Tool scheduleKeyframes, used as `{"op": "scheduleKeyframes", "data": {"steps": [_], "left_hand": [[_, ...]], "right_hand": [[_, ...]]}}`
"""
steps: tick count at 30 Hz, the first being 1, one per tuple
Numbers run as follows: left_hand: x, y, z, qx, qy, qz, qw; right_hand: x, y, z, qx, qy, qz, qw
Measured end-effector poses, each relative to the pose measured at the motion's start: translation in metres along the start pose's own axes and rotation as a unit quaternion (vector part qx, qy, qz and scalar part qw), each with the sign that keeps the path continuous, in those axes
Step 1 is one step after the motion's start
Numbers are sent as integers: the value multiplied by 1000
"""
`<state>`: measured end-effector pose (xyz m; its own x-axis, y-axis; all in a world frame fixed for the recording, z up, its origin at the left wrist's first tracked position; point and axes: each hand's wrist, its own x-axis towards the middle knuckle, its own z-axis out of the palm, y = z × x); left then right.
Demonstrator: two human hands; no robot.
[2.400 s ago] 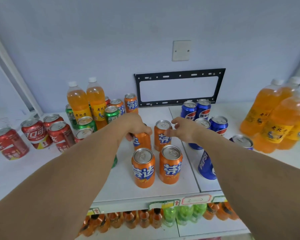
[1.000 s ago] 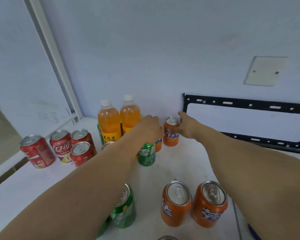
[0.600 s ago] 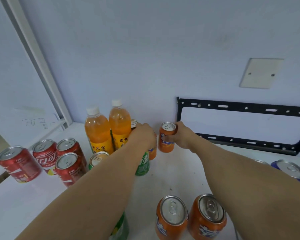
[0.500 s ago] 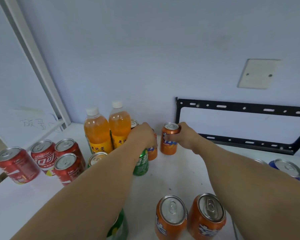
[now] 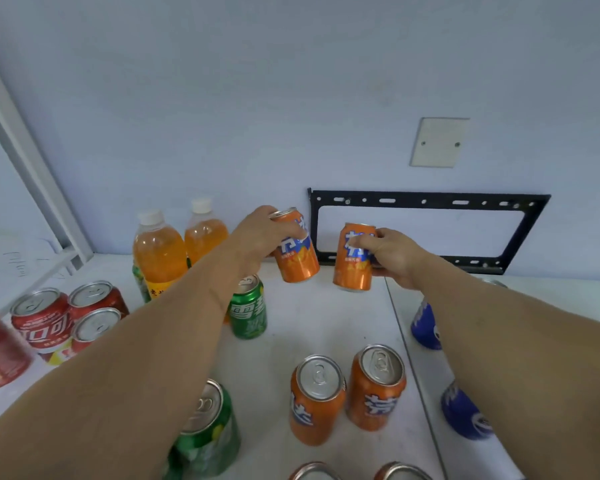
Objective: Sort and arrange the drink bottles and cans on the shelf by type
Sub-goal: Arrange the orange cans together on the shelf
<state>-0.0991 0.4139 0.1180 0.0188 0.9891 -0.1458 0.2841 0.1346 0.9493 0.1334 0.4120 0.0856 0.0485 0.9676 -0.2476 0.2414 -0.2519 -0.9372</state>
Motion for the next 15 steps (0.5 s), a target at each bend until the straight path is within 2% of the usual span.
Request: {"op": "scheduleKeyframes", "data": {"steps": [4,15], "left_hand": [[-14,0,1,-41,-59,-13,997],[-43,-22,11,23,-151,-40,987]], "right_hand": [[-16,9,-5,-16,4,12,1000],[-41,45,13,-75,-10,26,997]]}}
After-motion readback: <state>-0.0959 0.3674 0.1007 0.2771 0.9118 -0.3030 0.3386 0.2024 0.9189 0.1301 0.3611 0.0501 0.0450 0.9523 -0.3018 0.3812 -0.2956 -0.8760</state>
